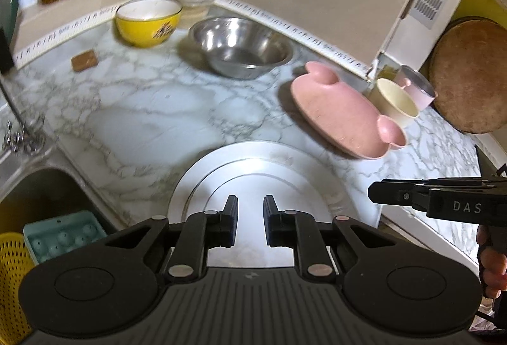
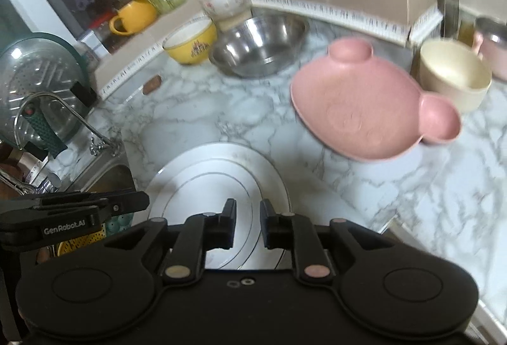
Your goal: Organize plates and bowls
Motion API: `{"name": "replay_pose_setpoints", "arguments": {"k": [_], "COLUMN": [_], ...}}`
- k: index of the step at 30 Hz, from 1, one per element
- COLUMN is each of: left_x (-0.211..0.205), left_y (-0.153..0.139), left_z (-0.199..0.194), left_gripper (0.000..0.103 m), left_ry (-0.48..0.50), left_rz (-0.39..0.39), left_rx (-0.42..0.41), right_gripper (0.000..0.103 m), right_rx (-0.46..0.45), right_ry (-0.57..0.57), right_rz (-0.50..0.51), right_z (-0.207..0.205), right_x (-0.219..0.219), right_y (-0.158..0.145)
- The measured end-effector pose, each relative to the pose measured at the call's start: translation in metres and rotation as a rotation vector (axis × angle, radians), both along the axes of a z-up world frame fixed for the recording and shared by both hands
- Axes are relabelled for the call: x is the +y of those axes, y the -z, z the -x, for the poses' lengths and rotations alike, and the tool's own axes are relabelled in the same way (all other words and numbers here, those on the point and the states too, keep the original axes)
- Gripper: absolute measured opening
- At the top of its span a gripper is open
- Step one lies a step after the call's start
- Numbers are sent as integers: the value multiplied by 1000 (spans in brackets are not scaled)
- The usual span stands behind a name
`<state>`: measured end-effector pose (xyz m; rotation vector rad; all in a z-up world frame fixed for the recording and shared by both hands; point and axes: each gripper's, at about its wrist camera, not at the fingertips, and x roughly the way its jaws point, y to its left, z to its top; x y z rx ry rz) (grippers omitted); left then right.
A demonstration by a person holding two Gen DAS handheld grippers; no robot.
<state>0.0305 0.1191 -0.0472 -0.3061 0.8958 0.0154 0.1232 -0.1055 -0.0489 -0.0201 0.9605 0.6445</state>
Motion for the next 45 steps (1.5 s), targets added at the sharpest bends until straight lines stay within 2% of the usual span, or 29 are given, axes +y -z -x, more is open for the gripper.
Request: {"name": "replay_pose_setpoints", "arguments": {"k": [2,4,6,8,9,12,13,14,19,23,25,28,37,40,43,45], "left_x": [-5,-11,-16,-20,-22,-28,-30,-32,-42,-52,-55,-58,-71,-77,-84,-88], "left_y": [-6,-12,-17,-22,-24,-30,-33,-36,-47,-53,-55,-55,-38,-29,-16,-7], "left_z": [1,2,1,1,1,0,0,1,-6,-19,-28,-43,-109,-136,-165,-183], "left_gripper": [16,16,16,17,19,46,60,67,68,78,78,78,78,78,78,78], "left_ry": [14,28,41,52,57,65,66,65,95,123,143,149,186,215,254,280], "left_rz": [-12,-25,-36,-41,-44,-49,-54,-57,-63,-86,-79,-61,-96,-146,-188,-190], "left_rx": [-19,-39,-57,-70,-76,-106,-121,-143,-182,-216,-229,-241,-212,-205,-167,-123], "right_gripper": [25,35,48,70,76,79,80,81,88,102,103,103,103,103,103,103], "right_rx": [-28,-48,-71,-102,-118,-151,-160,-168,-220,-287,-334,-356,-296,-279,-243,-220], "right_ry": [3,9,21,46,56,72,81,88,123,154,178,207,312,344,376,388], "right_rz": [-6,-17,-28,-35,-38,-42,-44,-46,-49,-33,-10,-3,14,28,30,32], "right_z": [5,9,13,17,19,25,26,27,33,37,38,33,2,-10,-22,-30], "right_x": [-3,-7,-12,-18,-21,-28,-31,-34,-47,-57,-61,-70,-97,-102,-105,-106], "right_y": [-7,-13,-19,-26,-29,-35,-37,-38,-46,-51,-51,-49,-33,-25,-16,-9]}}
